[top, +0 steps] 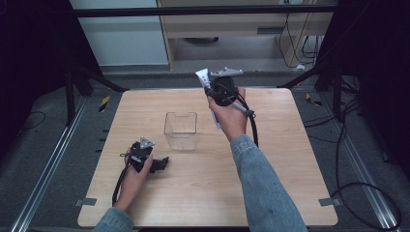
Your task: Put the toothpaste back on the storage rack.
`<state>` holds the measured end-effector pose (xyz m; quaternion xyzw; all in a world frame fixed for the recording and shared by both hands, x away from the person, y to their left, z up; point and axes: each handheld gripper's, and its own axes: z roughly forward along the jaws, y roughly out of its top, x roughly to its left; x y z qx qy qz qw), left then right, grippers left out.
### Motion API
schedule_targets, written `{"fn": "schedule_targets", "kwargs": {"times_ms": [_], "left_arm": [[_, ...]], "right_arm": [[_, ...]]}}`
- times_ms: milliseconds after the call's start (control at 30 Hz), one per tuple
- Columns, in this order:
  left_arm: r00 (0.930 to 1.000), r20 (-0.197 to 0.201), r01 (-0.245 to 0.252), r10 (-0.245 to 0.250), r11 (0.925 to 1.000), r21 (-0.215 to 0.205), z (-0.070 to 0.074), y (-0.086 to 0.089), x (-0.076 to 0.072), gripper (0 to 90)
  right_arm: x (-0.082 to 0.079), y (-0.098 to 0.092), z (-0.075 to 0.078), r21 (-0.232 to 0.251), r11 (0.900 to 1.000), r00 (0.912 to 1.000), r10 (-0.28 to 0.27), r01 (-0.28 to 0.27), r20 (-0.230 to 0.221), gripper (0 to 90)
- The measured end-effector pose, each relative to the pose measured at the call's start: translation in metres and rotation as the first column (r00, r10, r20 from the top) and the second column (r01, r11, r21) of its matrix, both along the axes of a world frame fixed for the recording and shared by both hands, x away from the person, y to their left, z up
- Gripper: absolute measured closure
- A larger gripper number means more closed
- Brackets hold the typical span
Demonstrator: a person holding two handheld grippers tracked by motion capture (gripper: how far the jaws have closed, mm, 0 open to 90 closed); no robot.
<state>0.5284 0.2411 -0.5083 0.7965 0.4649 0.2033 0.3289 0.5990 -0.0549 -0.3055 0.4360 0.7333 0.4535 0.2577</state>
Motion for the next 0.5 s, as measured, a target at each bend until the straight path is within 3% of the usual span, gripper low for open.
{"fn": "schedule_targets", "kwargs": {"times_ms": [500], "left_arm": [[1.0000, -0.001, 0.000, 0.000, 1.0000, 0.001, 0.000, 0.000, 0.000, 0.0]], "right_arm": [[0.015, 0.022, 0.006, 0.016, 1.000, 0.9997, 0.012, -0.013, 0.023, 79.4]]}}
